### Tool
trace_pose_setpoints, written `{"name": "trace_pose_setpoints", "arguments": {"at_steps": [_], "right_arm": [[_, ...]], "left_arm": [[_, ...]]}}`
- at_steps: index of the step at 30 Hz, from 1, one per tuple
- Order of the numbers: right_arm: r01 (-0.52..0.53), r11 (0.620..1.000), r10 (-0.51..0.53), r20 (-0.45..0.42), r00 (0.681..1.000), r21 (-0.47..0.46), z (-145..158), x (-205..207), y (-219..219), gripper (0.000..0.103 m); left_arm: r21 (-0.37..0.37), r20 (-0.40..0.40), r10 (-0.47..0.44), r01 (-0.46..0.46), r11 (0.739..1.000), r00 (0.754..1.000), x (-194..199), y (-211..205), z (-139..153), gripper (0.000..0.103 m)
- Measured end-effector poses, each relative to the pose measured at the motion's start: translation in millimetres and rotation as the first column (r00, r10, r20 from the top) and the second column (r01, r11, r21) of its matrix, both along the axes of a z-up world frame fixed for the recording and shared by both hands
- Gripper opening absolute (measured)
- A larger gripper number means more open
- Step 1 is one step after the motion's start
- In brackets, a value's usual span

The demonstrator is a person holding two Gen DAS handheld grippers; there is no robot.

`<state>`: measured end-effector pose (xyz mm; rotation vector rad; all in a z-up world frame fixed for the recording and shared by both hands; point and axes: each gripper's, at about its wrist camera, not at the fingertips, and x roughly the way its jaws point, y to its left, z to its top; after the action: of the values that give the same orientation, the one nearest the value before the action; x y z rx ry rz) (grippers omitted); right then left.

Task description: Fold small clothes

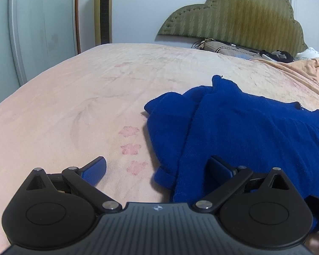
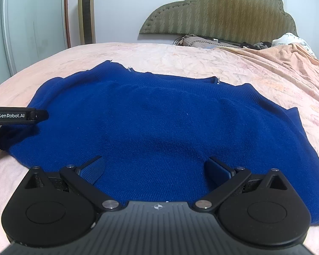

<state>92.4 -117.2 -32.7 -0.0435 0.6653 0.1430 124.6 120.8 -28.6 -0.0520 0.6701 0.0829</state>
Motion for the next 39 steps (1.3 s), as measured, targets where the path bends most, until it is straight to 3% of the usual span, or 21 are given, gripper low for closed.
{"name": "trace_pose_setpoints", "arguments": {"at_steps": [16, 22, 28, 31, 34, 37, 39], "right_arm": [[0.0, 1.0, 0.0, -0.001, 1.0, 0.0, -0.3, -0.2, 0.3, 0.103], [-0.02, 1.0, 0.019, 0.06, 0.998, 0.015, 11.4, -12.9, 1.4, 0.099], [-0.1, 0.981, 0.133, 0.201, 0.97, -0.167, 28.4, -40.1, 37.5, 0.102], [-0.206, 0.954, 0.243, 0.162, 0.956, -0.22, 28.9, -51.2, 59.2, 0.103], [-0.303, 0.888, 0.361, 0.118, 0.925, -0.347, 20.7, -67.3, 90.2, 0.102], [-0.289, 0.8, 0.416, 0.139, 0.899, -0.526, 6.1, -80.7, 118.1, 0.102], [-0.275, 0.768, 0.432, 0.151, 0.889, -0.578, -0.2, -81.0, 128.2, 0.101]], "left_arm": [[-0.012, 0.002, -0.003, 0.003, 1.0, 1.0, -1.2, 3.5, 1.0, 0.103], [-0.048, -0.038, -0.04, 0.038, 0.998, 0.999, -5.7, 19.7, 24.0, 0.103], [-0.072, -0.064, -0.119, 0.114, 0.991, 0.991, 10.9, 38.5, 44.3, 0.103], [-0.124, -0.084, -0.158, 0.147, 0.981, 0.984, 27.9, 52.3, 47.6, 0.103], [-0.213, -0.153, -0.182, 0.147, 0.966, 0.971, 53.4, 69.8, 42.6, 0.103], [-0.328, -0.218, -0.239, 0.16, 0.931, 0.946, 73.7, 79.0, 30.6, 0.103], [-0.368, -0.211, -0.272, 0.182, 0.912, 0.939, 80.7, 79.0, 25.9, 0.103]]}}
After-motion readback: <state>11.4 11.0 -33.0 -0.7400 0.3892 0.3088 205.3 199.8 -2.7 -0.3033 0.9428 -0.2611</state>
